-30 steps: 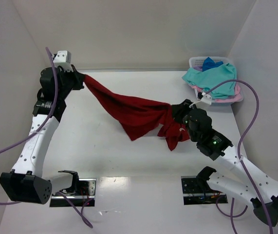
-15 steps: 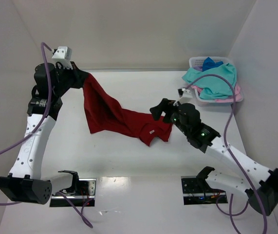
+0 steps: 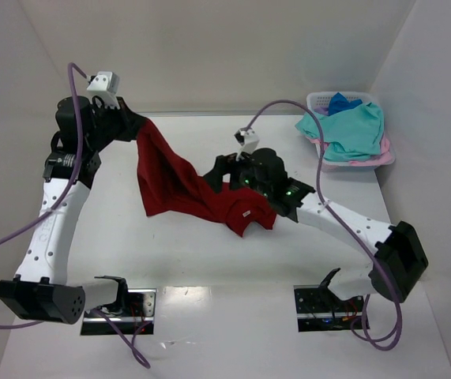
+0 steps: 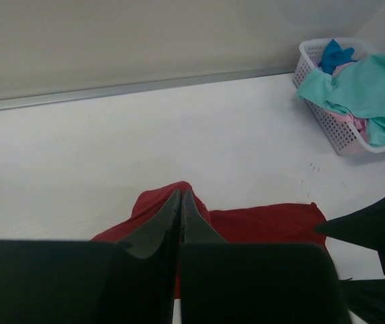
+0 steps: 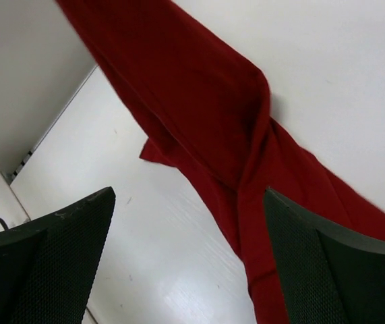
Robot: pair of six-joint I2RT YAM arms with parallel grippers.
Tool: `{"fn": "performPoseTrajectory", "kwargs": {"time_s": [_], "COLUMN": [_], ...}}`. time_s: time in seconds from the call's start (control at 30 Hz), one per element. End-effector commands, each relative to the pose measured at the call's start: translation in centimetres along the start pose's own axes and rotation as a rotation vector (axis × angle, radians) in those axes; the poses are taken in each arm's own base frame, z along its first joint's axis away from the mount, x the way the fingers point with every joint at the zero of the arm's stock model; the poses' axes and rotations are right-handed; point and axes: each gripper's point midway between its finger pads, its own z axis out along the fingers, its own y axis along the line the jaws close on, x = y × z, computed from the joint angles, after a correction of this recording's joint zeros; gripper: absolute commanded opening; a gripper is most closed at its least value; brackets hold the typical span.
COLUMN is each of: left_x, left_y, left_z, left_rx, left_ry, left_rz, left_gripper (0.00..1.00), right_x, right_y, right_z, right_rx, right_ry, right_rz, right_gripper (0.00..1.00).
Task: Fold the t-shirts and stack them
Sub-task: Flatten out the tshirt
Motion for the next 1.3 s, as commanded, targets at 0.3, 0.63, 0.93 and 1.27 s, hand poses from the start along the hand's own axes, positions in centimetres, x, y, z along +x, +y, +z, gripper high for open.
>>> {"fn": "performPoseTrajectory", "kwargs": {"time_s": [0.3,0.63,0.93,1.27], "left_x": [-2.9,-3.0,-3.8,-4.7], "left_y": [-1.0,-0.9,-0.9,-1.5], "left_z": [-0.3,0.2,-0.1,-1.3], "left_rx": [0.038,0.039,0.032,0.037], "left_ry": [-0.065,-0.068,-0.081,-0.108], "left_rz": [0.017,0.009,0.012,0.022], "left_gripper": [0.0,0.0,0.0,0.0], "right_x": [-1.5,3.7,4.3,3.7], "right_y": [2.8,4.7,2.5,0.7], "right_z": [5.8,11.4,14.2,15.6], "right_rx": [-0.076,-0.086,0.051,0.154], "right_ry": [-0.099,0.015,-0.006,-0.058], "right_rz": [-0.225,-0.367,-0.363,-0.412], "right_gripper": [1.0,1.0,1.0,0.85]}}
